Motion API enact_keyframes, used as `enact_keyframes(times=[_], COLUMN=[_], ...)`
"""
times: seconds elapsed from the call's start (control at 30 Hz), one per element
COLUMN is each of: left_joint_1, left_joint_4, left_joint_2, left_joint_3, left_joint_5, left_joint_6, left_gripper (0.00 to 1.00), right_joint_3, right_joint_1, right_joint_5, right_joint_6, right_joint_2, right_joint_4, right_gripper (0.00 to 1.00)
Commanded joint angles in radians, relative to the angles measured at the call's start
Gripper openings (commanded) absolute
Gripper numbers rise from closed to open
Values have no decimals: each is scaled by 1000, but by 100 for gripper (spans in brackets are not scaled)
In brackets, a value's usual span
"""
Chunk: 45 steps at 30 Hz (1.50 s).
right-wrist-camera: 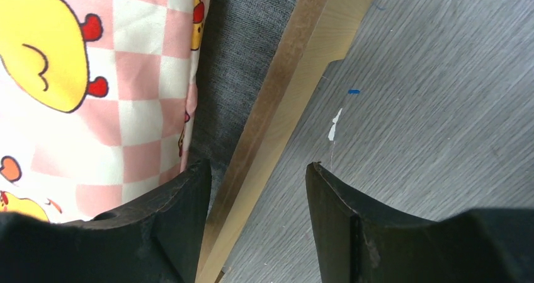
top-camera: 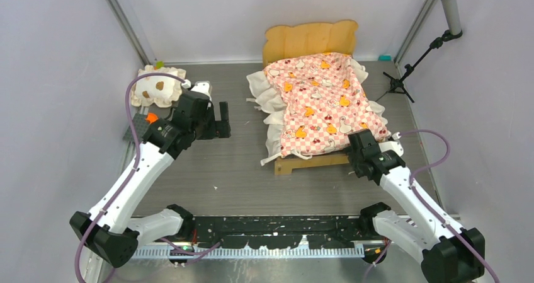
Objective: Set up the pet bed
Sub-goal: Move the bed frame to the center of the board.
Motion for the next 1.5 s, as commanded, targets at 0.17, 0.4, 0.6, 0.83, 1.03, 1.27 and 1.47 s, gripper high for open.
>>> enact_keyframes(times=[0.17, 0.4, 0.6, 0.83, 1.03, 1.27, 1.47], left_joint_1=[1, 1, 1, 1, 1, 1, 1], left_joint_4=[6, -3, -41, -69, -46, -51, -29], left_joint_2=[-2, -8, -27, -83, -109, -131, -165], left_joint_3=[5, -1, 9, 5, -21, -9, -13], left_joint_5=[2, -2, -16, -51, 1, 52, 100], left_joint_6=[11, 12, 31, 48, 49, 95, 148], left_gripper=[100, 100, 100, 100, 100, 100, 100], right_joint_3=[4, 37, 69, 71, 119, 364, 577], right_joint_1=[-35, -42, -42, -43, -43, -41, -41], right_joint_5=[-29, -27, -34, -67, -107, -146, -154], right_joint_6=[-63, -113, -180, -271, -276, -342, -447], right_joint_2=[66, 138, 150, 82, 118, 380, 608], right_joint_4=[90, 96, 81, 35, 100, 182, 197], right_gripper=[53, 37, 3, 1, 1, 1, 1])
